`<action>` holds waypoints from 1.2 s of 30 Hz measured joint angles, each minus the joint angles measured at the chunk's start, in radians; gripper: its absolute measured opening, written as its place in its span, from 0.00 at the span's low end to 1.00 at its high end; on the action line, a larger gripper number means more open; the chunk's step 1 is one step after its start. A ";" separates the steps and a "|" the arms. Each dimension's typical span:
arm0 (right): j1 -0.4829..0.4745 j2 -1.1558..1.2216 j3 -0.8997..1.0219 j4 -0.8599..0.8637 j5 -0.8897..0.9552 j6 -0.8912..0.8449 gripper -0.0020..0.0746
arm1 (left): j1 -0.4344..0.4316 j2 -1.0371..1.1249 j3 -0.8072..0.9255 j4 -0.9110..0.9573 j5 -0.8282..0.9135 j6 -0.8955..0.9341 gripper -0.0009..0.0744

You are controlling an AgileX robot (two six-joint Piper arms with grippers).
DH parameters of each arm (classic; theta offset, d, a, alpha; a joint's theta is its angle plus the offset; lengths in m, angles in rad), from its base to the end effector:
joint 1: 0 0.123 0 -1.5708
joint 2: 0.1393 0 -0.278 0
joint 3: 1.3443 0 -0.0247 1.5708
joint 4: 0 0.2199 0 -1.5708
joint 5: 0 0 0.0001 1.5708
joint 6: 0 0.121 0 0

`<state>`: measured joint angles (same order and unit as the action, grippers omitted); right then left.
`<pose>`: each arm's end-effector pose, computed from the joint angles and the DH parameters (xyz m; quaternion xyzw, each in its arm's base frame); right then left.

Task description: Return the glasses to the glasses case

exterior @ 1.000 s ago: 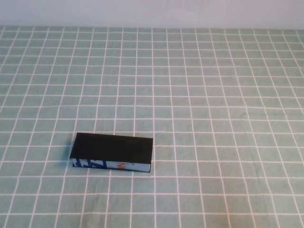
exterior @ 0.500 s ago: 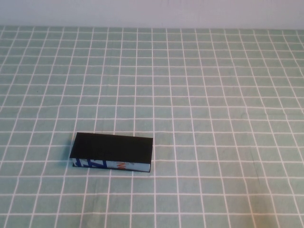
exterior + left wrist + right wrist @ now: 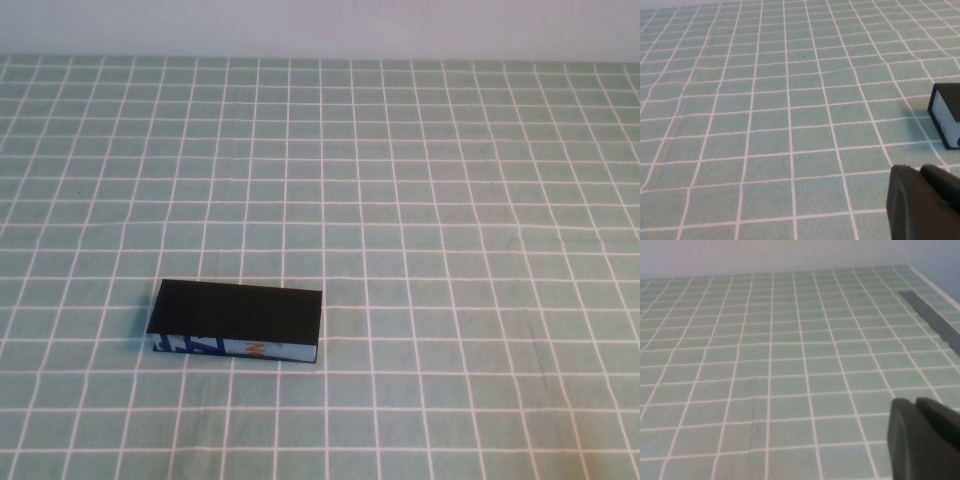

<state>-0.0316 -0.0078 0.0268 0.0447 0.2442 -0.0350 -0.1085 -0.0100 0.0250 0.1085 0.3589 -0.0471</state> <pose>0.0612 -0.0006 0.1778 0.0118 0.7663 -0.0033 0.6423 0.0580 -0.0017 0.1653 0.0538 0.7984 -0.0010 0.5997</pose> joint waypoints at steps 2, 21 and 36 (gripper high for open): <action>0.010 0.000 0.000 0.008 0.041 0.006 0.01 | 0.000 0.000 0.000 0.000 0.000 0.000 0.01; 0.064 0.000 0.000 0.008 0.103 0.009 0.01 | 0.000 -0.001 0.000 0.000 0.000 0.000 0.01; 0.064 0.000 0.000 0.018 0.103 0.009 0.01 | 0.000 -0.001 0.000 0.000 0.000 0.000 0.01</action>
<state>0.0326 -0.0078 0.0268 0.0631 0.3470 -0.0263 -0.1085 -0.0106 0.0250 0.1085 0.3589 -0.0471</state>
